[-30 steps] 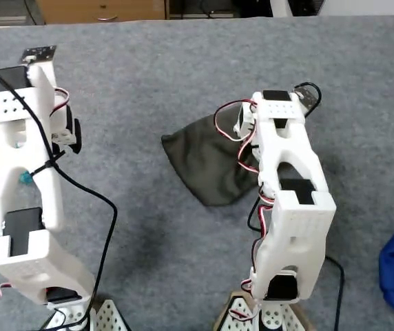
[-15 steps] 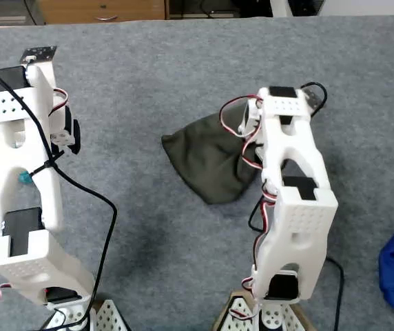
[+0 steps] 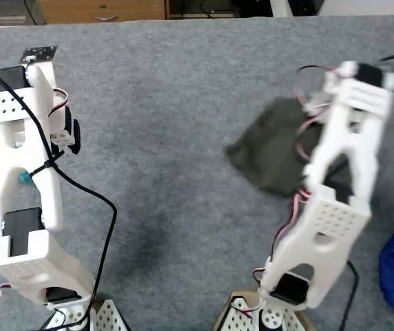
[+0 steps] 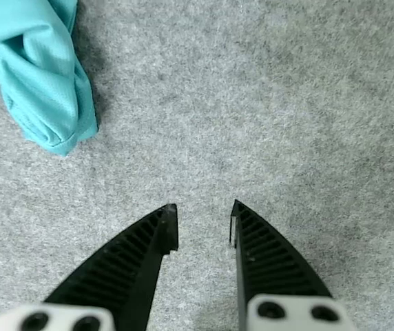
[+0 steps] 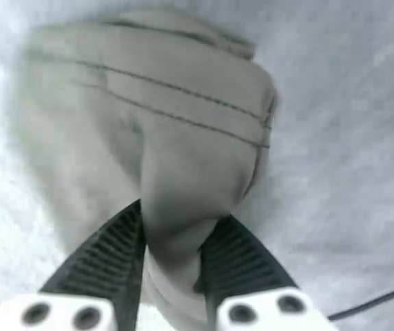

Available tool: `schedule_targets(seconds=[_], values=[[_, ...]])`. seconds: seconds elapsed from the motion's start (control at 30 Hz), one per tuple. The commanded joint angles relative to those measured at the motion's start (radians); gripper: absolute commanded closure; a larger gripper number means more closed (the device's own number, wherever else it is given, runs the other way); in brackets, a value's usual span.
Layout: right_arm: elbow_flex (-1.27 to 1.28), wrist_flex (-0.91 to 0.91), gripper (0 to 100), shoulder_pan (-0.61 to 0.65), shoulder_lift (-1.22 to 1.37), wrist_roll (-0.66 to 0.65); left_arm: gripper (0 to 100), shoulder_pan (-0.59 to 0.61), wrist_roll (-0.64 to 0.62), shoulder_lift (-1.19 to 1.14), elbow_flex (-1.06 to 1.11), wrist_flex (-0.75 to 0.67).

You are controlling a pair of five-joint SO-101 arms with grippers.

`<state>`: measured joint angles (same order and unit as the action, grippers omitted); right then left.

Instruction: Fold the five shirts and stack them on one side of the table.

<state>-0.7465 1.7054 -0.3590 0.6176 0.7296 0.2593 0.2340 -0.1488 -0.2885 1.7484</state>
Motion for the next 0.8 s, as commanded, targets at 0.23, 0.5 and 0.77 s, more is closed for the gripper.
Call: schedule_targets(seconds=[0.23, 0.5, 0.77], values=[[-0.263, 0.078, 99.3, -0.378, -0.005, -0.253, 86, 0.003, 0.011, 0.059, -0.011, 0.012], [-0.271, 0.077, 99.3, -0.622, -0.005, -0.422, 86, -0.002, 0.011, 0.059, -0.011, 0.012], [-0.343, 0.077, 99.3, -0.768, -0.048, -0.514, 86, 0.002, 0.009, 0.059, -0.003, 0.012]])
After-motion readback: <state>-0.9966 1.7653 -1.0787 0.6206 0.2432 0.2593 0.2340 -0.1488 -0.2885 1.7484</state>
